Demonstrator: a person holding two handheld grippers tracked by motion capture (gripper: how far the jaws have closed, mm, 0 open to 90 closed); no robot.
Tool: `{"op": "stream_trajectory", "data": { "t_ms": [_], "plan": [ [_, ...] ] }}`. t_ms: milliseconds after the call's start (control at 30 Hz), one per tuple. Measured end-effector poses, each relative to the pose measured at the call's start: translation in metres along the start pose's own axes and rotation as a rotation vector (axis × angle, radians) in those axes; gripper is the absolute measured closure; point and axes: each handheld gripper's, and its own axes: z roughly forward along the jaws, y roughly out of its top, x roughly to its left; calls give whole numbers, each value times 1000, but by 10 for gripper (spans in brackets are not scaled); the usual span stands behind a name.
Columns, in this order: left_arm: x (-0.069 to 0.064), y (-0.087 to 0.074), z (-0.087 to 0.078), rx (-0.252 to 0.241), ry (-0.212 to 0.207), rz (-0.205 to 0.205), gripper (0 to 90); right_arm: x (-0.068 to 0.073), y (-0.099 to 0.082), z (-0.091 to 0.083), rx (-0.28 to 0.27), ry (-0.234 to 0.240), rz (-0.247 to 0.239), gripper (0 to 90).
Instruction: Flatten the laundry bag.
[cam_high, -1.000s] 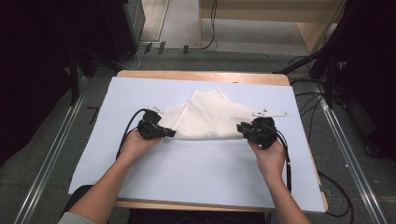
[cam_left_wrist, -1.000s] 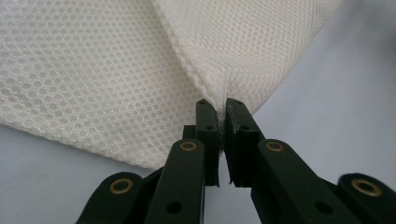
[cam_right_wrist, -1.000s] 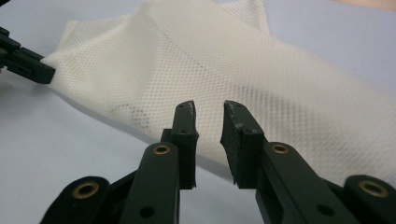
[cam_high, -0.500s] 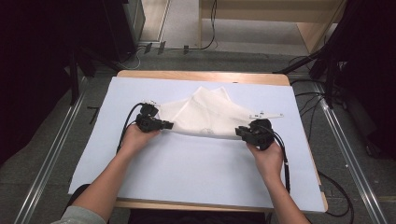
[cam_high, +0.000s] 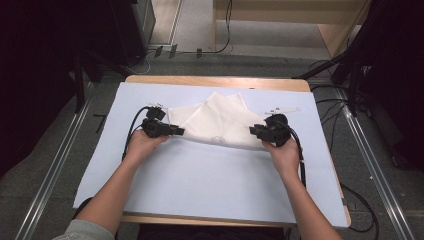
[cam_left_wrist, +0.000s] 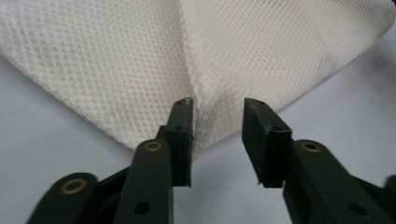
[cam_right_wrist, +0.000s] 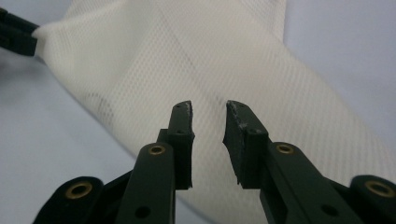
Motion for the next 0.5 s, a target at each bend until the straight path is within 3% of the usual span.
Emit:
{"op": "stream_trajectory", "data": {
  "t_ms": [167,300,500],
  "plan": [
    [-4,-2,-6,11,14,22,574,-1,24,19,-23,1,-36,694],
    [-4,-4,-8,10,18,26,558,-9,37,38,10,-31,-47,675],
    [-5,-5,-10,2,18,25,562,-28,50,63,52,-57,-20,633]
  ]
}}
